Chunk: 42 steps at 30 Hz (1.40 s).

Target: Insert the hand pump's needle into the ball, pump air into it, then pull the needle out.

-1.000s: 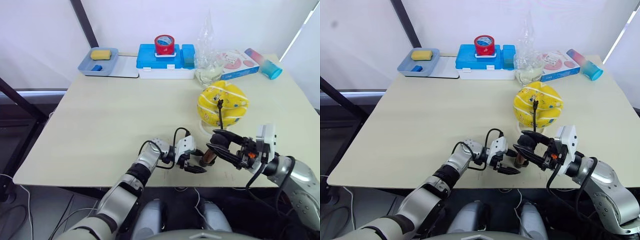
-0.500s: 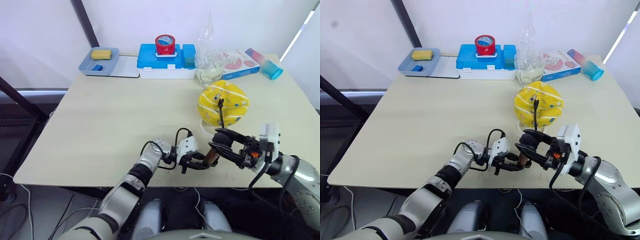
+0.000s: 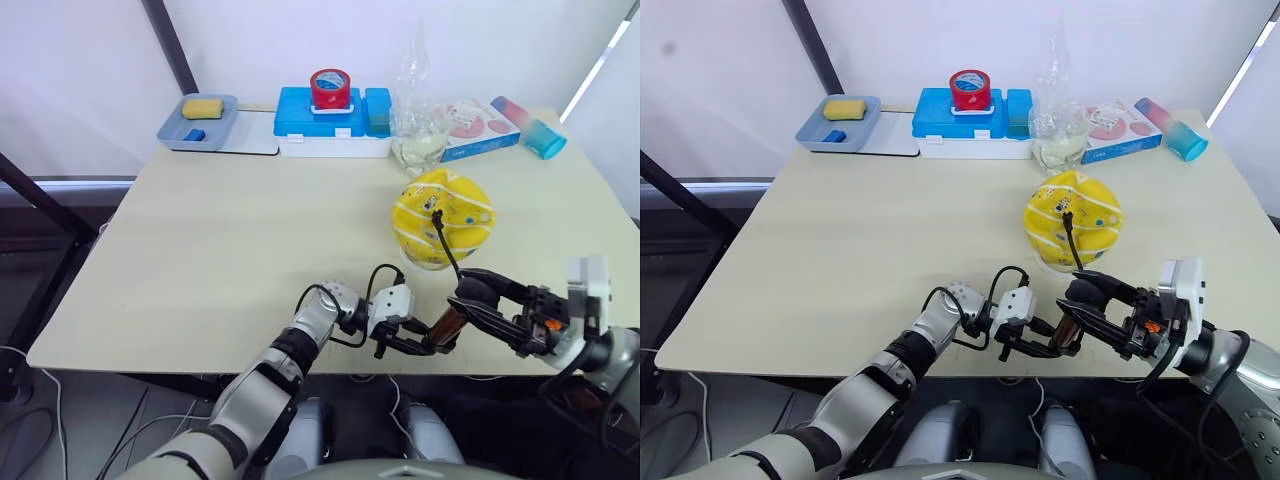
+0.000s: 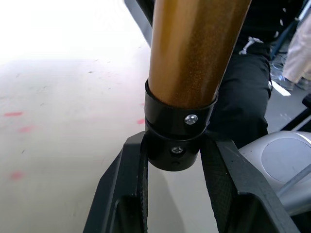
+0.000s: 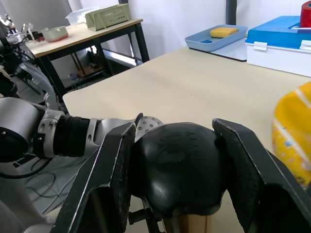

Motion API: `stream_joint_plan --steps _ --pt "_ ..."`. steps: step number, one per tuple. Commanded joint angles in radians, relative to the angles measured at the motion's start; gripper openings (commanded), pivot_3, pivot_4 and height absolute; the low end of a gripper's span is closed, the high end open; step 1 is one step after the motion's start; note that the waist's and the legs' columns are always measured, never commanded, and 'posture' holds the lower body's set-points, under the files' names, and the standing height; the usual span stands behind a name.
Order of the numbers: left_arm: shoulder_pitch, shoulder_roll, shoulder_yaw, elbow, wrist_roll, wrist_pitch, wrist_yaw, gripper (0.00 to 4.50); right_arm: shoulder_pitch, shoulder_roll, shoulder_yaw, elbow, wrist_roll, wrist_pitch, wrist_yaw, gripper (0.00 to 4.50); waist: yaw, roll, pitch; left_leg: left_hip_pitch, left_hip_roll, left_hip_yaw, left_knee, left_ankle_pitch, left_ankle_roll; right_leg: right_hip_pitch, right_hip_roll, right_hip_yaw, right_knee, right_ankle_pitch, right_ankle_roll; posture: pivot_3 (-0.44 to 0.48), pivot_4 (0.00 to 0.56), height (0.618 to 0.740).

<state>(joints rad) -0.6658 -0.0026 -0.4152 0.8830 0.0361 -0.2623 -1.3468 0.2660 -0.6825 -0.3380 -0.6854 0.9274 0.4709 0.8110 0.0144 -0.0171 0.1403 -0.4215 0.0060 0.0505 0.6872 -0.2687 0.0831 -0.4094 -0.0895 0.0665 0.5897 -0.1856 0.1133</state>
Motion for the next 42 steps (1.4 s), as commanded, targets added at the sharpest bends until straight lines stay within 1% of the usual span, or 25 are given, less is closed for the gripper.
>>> stream_joint_plan --steps 1,6,12,19,23,29,38,42 --pt "-0.013 -0.020 -0.023 0.035 0.018 -0.029 -0.028 1.09 -0.004 -0.017 -0.095 -0.045 0.035 -0.033 0.006 2.00 0.000 0.000 0.000 0.000 0.000 0.000 0.000 0.000 0.000 0.000 0.000 0.000 0.000 0.000 0.000 0.000 0.150 0.729" --pt "-0.031 -0.057 -0.035 0.085 0.035 -0.054 -0.020 1.09 0.033 -0.033 -0.182 -0.040 0.078 -0.035 0.030 2.00 0.001 0.000 0.000 -0.001 0.000 -0.001 0.000 0.000 0.000 0.000 0.000 -0.001 -0.001 0.000 0.000 0.000 0.150 0.729" --pt "-0.048 -0.104 -0.044 0.139 0.066 -0.083 0.014 1.09 0.083 -0.037 -0.249 -0.029 0.089 -0.042 0.057 2.00 0.003 0.000 0.000 -0.006 -0.001 -0.004 0.000 0.000 0.000 -0.003 0.000 -0.004 -0.001 0.000 0.000 0.000 0.150 0.729" --pt "-0.082 -0.160 -0.040 0.204 0.108 -0.102 0.109 1.09 0.098 -0.051 -0.334 -0.017 0.133 -0.029 0.062 2.00 0.001 0.000 0.000 -0.006 -0.001 -0.004 0.002 0.000 0.000 -0.003 0.000 -0.004 -0.001 0.000 0.000 0.000 0.150 0.729" --pt "-0.084 -0.167 -0.044 0.221 0.124 -0.102 0.133 1.09 0.106 -0.063 -0.367 -0.009 0.153 -0.022 0.069 2.00 0.000 0.000 0.000 -0.005 -0.001 -0.004 0.002 0.000 0.000 -0.003 0.001 -0.004 0.000 0.000 0.000 0.000 0.150 0.729" --pt "-0.079 -0.166 -0.061 0.247 0.175 -0.084 0.203 1.09 0.109 -0.082 -0.420 -0.008 0.219 -0.004 0.062 2.00 0.002 0.000 0.000 -0.006 -0.001 -0.004 0.002 0.000 0.000 -0.003 0.001 -0.004 -0.001 0.000 0.000 0.000 0.150 0.729" --pt "-0.062 -0.169 -0.064 0.261 0.188 -0.081 0.232 1.09 0.069 -0.177 -0.571 0.016 0.418 0.073 0.009 2.00 0.001 0.000 0.000 -0.005 -0.001 -0.004 0.002 0.000 0.000 -0.002 0.000 -0.004 0.000 0.000 0.000 0.000 0.150 0.729" --pt "-0.059 -0.173 -0.065 0.266 0.193 -0.079 0.255 1.09 0.061 -0.208 -0.621 0.028 0.471 0.104 -0.003 2.00 0.001 0.000 0.000 -0.006 -0.001 -0.004 0.002 0.000 0.000 -0.002 0.000 -0.003 -0.001 0.000 0.000 0.000 0.150 0.729"
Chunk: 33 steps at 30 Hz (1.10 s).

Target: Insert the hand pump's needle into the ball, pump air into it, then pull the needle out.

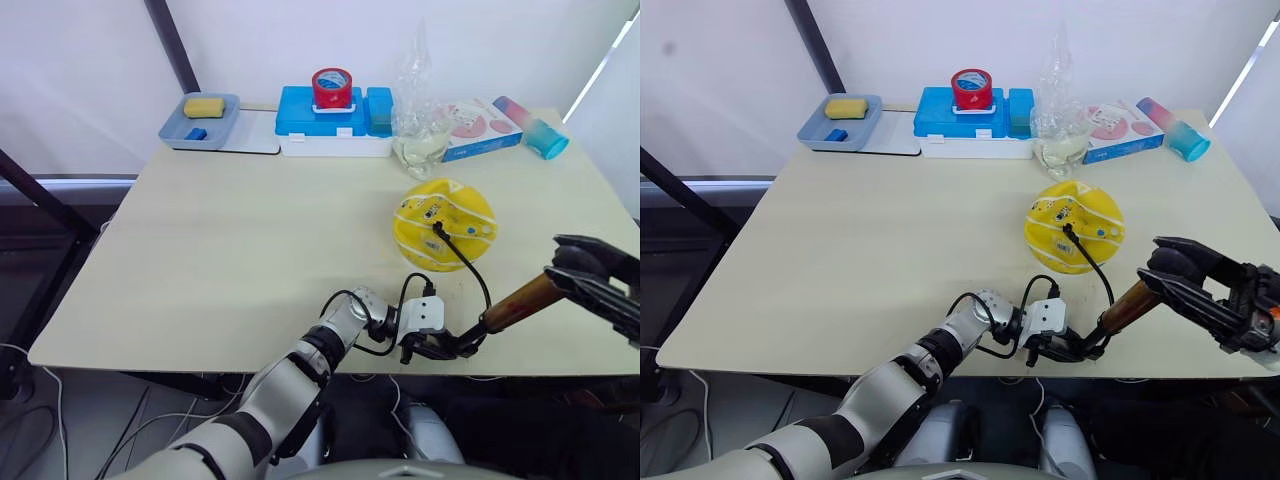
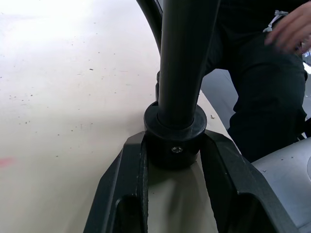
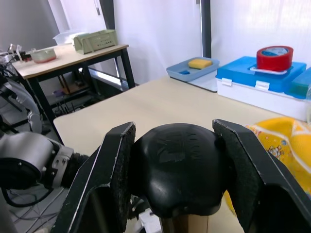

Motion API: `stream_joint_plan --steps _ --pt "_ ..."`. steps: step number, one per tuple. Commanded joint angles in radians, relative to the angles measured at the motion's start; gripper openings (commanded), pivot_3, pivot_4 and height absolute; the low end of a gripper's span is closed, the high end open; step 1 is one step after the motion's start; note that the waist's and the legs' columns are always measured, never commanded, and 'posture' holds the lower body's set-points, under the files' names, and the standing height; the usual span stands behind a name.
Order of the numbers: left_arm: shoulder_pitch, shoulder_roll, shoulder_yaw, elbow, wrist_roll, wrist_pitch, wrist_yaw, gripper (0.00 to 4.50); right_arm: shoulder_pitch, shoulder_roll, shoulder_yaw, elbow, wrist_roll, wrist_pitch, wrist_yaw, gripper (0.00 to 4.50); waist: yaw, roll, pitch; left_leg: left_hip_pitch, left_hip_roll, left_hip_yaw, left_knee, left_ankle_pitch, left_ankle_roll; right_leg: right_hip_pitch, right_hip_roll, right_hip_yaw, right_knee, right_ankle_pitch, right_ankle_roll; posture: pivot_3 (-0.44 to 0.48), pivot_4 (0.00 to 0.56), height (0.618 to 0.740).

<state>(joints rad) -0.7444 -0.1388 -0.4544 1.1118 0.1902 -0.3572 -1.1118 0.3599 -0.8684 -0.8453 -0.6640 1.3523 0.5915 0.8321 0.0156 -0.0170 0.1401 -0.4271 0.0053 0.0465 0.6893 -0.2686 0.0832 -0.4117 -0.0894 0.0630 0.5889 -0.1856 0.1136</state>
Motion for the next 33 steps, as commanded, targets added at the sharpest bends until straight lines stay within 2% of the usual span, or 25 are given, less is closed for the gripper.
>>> stream_joint_plan --steps 1,10,16,22,29,33 --pt "0.020 -0.038 -0.026 0.038 0.039 0.016 0.024 1.08 -0.034 -0.027 -0.121 0.008 0.053 -0.011 -0.025 2.00 0.000 0.000 0.000 0.000 0.000 0.000 0.000 0.000 0.000 0.000 0.000 0.000 0.000 0.000 0.000 0.000 0.150 0.729" --pt "0.015 -0.050 -0.032 0.047 0.039 0.015 0.054 1.07 -0.095 -0.087 -0.180 0.045 0.120 0.044 -0.049 2.00 0.000 0.000 0.000 0.000 0.000 0.000 0.001 0.000 0.000 0.000 0.000 0.000 0.000 0.000 0.000 0.000 0.150 0.729" --pt "0.012 -0.046 -0.038 0.055 0.049 0.023 0.076 1.06 -0.109 -0.067 -0.150 0.033 0.099 0.065 -0.059 2.00 0.001 0.000 0.000 -0.001 0.000 0.000 0.001 0.000 0.000 0.000 0.000 0.000 0.000 0.000 0.000 0.000 0.150 0.729" --pt "0.011 -0.042 -0.047 0.063 0.054 0.029 0.085 1.06 -0.047 -0.023 -0.047 -0.002 -0.030 0.087 -0.067 2.00 0.000 -0.002 -0.005 0.000 0.000 -0.001 0.001 0.000 0.000 0.000 0.001 0.000 0.000 0.000 0.000 0.000 0.150 0.729" --pt "0.026 -0.053 -0.059 0.063 0.055 0.026 0.043 1.06 0.009 0.009 0.109 -0.015 -0.170 0.081 -0.089 2.00 -0.001 -0.017 -0.016 0.010 0.001 -0.002 0.000 0.000 0.000 0.009 0.001 0.000 0.000 -0.001 -0.002 0.000 0.150 0.729" --pt "0.033 -0.053 -0.066 0.062 0.059 0.021 0.031 1.06 0.022 0.023 0.194 -0.011 -0.218 0.078 -0.116 2.00 -0.001 -0.013 -0.019 0.012 0.001 -0.002 -0.001 0.000 -0.001 0.009 0.000 0.000 0.000 -0.002 -0.002 0.000 0.150 0.729"
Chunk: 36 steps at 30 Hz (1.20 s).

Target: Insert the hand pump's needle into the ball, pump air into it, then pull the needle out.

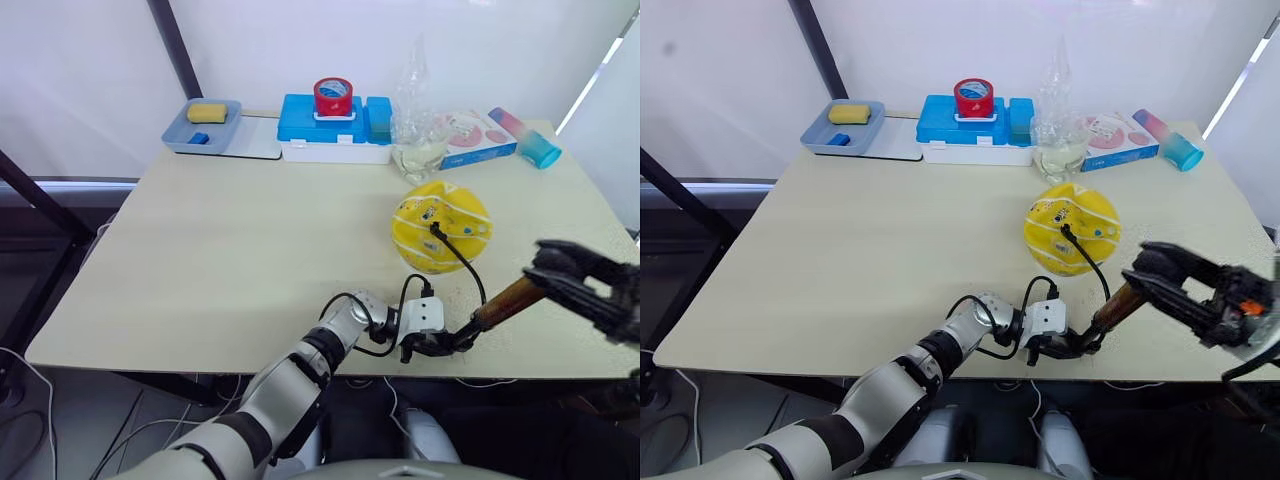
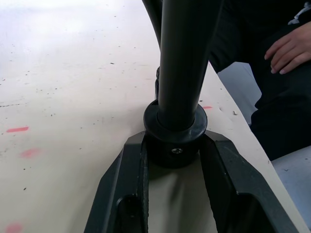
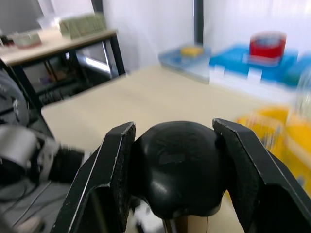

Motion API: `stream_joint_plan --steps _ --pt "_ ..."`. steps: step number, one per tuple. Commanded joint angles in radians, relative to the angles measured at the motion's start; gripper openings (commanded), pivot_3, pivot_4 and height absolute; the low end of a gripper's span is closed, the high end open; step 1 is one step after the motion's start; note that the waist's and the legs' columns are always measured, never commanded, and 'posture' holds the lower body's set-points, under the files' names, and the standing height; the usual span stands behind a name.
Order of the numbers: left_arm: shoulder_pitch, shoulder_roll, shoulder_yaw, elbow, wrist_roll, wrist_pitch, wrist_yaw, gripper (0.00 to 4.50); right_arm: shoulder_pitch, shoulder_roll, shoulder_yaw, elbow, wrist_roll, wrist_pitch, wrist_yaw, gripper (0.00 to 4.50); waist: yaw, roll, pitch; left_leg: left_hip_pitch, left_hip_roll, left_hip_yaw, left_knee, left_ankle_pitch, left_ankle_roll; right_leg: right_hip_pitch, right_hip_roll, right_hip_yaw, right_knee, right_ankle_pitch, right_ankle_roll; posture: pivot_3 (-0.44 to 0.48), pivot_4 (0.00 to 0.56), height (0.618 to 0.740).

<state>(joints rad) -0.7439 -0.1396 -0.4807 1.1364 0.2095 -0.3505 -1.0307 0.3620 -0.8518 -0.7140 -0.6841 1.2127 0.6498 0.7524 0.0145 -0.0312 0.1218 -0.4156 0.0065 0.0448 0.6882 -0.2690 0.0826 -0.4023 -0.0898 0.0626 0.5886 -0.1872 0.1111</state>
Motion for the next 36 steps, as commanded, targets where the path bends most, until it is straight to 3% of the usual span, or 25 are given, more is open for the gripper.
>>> stream_joint_plan --steps 1,9,13,21,30,36 --pt "0.035 -0.052 -0.042 0.038 0.042 0.013 -0.049 1.06 0.022 0.016 0.090 0.009 -0.093 0.019 -0.044 2.00 0.001 0.001 -0.001 0.000 0.000 0.000 -0.001 0.000 0.000 0.000 0.000 0.000 0.000 0.000 0.000 0.000 0.150 0.729" --pt "0.037 -0.057 -0.043 0.040 0.053 0.006 -0.025 1.06 0.043 0.173 0.311 0.065 -0.339 -0.120 -0.063 2.00 0.003 0.003 -0.004 -0.001 0.000 -0.005 -0.003 0.000 0.000 0.000 -0.001 -0.006 0.000 -0.002 -0.004 0.000 0.150 0.729" --pt "0.033 -0.064 -0.037 0.046 0.049 0.006 -0.020 1.06 0.035 0.233 0.333 0.086 -0.401 -0.227 -0.019 2.00 0.002 0.005 -0.004 0.000 0.000 -0.006 -0.003 0.000 0.000 0.000 -0.001 -0.007 0.001 -0.002 -0.004 0.000 0.150 0.729" --pt "0.025 -0.063 -0.050 0.062 0.068 0.008 -0.022 1.06 0.023 0.185 0.167 0.022 -0.282 -0.248 0.045 2.00 0.002 0.008 -0.003 -0.001 -0.001 -0.006 -0.002 0.000 0.000 0.000 -0.001 -0.008 0.001 -0.003 -0.004 0.000 0.150 0.729" --pt "0.022 -0.061 -0.056 0.074 0.085 -0.007 -0.008 1.06 0.013 -0.001 -0.164 -0.008 0.101 -0.099 -0.002 2.00 0.003 0.008 -0.002 -0.001 -0.001 -0.006 -0.003 0.000 0.000 0.000 -0.001 -0.008 0.000 -0.003 -0.004 0.000 0.150 0.729" --pt "0.021 -0.063 -0.058 0.077 0.086 -0.009 -0.009 1.06 -0.019 -0.128 -0.303 0.047 0.272 0.009 -0.069 2.00 0.003 0.006 -0.001 -0.001 -0.001 -0.006 -0.003 0.000 0.000 0.001 -0.002 -0.008 0.000 -0.003 -0.004 0.000 0.150 0.729"
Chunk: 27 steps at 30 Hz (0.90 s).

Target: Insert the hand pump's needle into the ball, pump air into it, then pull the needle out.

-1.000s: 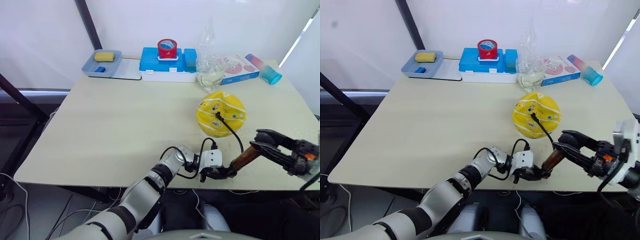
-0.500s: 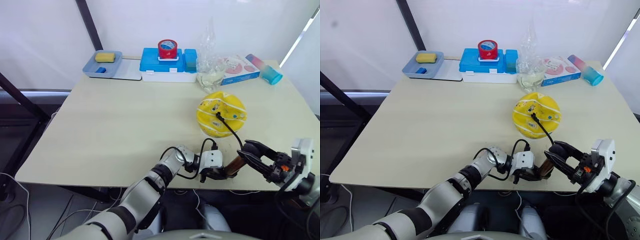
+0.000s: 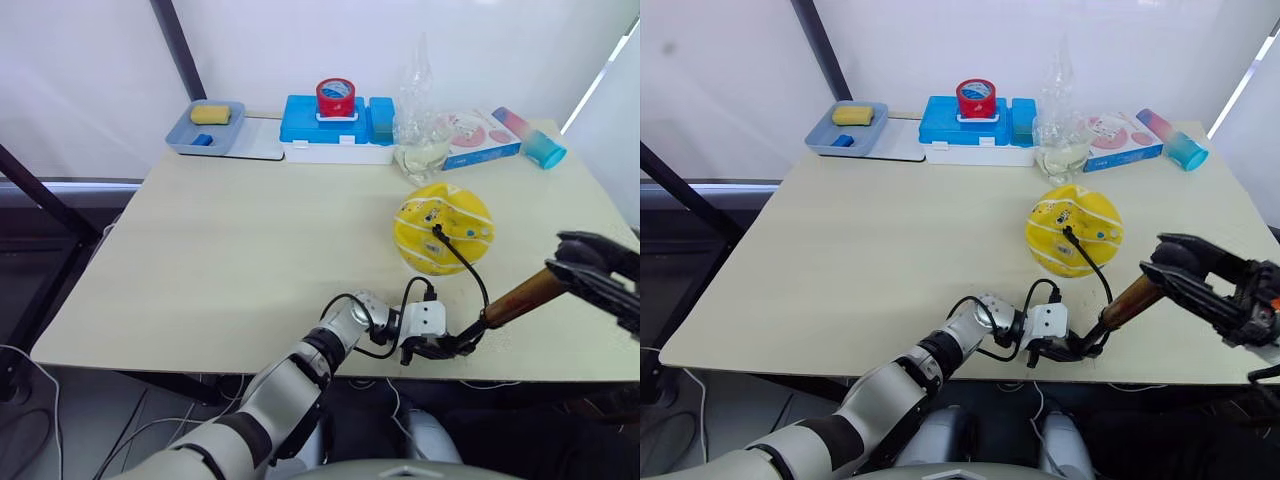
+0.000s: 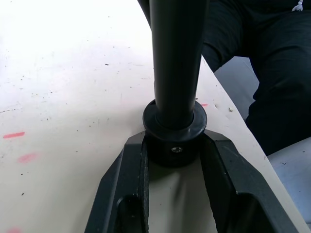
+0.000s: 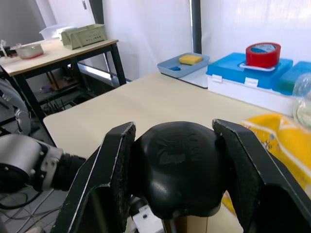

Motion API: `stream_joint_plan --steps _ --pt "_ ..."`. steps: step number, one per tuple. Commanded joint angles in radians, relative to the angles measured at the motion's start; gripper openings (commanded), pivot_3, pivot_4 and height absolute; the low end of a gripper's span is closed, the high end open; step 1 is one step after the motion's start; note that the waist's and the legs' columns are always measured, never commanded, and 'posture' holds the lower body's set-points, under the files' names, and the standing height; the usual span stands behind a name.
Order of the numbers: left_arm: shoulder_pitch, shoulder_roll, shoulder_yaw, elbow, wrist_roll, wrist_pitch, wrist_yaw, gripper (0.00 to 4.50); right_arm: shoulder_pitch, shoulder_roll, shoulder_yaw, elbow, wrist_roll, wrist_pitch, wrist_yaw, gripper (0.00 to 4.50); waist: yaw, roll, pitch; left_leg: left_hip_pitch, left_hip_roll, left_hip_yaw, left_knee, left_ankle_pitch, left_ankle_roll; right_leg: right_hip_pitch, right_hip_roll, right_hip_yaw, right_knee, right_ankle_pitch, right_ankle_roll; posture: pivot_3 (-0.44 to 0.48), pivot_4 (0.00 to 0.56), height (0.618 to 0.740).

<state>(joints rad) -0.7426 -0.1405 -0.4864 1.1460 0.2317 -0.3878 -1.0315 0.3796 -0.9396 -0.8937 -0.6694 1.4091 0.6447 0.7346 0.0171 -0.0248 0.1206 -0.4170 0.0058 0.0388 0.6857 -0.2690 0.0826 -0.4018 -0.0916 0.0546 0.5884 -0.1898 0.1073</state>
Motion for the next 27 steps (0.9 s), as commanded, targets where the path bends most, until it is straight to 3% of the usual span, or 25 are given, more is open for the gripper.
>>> stream_joint_plan --steps 1,8,19,27 --pt "0.020 -0.062 -0.053 0.068 0.064 0.027 -0.009 1.06 -0.048 -0.057 -0.134 0.045 0.093 0.030 -0.069 2.00 0.000 0.000 0.000 0.000 0.000 0.000 0.000 0.000 0.000 0.000 0.000 0.000 0.000 0.000 0.000 0.000 0.150 0.729" --pt "0.019 -0.062 -0.056 0.071 0.066 0.020 -0.002 1.06 -0.105 -0.100 -0.123 0.085 0.126 0.113 -0.124 2.00 0.000 0.000 0.001 -0.003 0.000 0.000 0.000 0.000 0.000 0.000 -0.002 -0.001 -0.001 0.000 0.000 0.000 0.150 0.729" --pt "0.016 -0.065 -0.053 0.073 0.050 0.048 -0.038 1.05 0.046 0.121 0.253 0.030 -0.362 -0.024 0.009 2.00 0.000 -0.011 -0.006 -0.001 0.000 -0.003 0.000 0.000 0.000 0.001 -0.002 -0.004 -0.001 0.000 0.000 0.000 0.150 0.729" --pt "0.014 -0.066 -0.048 0.066 0.043 0.053 -0.046 1.03 0.065 0.238 0.494 0.117 -0.643 -0.206 0.039 2.00 -0.001 -0.006 -0.010 0.000 0.001 -0.006 -0.001 0.000 0.000 0.002 -0.007 -0.010 0.000 -0.002 -0.003 0.000 0.150 0.729"
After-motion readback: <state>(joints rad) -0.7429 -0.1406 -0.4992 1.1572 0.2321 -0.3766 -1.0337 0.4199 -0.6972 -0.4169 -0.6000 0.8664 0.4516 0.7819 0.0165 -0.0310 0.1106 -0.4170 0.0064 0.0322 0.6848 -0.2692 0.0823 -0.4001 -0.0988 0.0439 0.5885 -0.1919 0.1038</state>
